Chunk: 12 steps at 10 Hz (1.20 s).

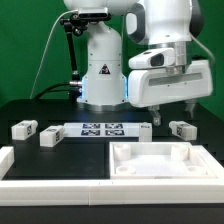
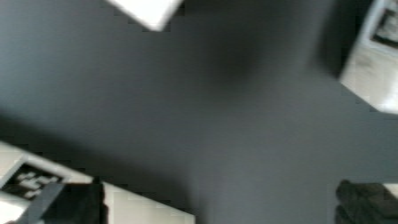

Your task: Assemble one leg

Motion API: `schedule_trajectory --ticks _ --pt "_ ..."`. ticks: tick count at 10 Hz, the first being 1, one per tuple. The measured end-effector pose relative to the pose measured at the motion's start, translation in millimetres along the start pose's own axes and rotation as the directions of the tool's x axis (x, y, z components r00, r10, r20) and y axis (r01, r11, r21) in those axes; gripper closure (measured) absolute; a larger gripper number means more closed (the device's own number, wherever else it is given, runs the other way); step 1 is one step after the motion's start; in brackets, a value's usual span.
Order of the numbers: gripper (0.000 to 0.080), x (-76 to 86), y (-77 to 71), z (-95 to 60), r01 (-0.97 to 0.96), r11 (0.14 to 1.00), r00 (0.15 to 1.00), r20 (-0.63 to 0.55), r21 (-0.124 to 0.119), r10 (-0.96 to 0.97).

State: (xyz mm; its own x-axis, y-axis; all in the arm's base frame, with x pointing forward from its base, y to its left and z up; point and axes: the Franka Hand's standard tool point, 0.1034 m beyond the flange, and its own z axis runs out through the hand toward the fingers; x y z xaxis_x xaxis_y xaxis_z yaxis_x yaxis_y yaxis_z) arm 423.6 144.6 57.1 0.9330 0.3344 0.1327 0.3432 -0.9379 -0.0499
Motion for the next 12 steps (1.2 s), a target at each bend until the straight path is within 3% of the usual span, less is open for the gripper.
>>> schedule_trajectory --ticks 3,7,8,12 --pt "0.015 1.0 -28.0 -0.8 0.046 0.999 0.999 -0.002 0.015 -0.046" --pt "0.015 -3.4 -28.8 1.9 0.039 0.999 0.997 0.067 0.02 -0.04" --pt "0.015 -12.7 -34.8 3.4 0.01 1.0 0.977 0.21 0.025 -0.015" --pt "0.015 -21.0 -43.9 11.7 -0.004 0.999 0.863 0.505 0.051 -0.023"
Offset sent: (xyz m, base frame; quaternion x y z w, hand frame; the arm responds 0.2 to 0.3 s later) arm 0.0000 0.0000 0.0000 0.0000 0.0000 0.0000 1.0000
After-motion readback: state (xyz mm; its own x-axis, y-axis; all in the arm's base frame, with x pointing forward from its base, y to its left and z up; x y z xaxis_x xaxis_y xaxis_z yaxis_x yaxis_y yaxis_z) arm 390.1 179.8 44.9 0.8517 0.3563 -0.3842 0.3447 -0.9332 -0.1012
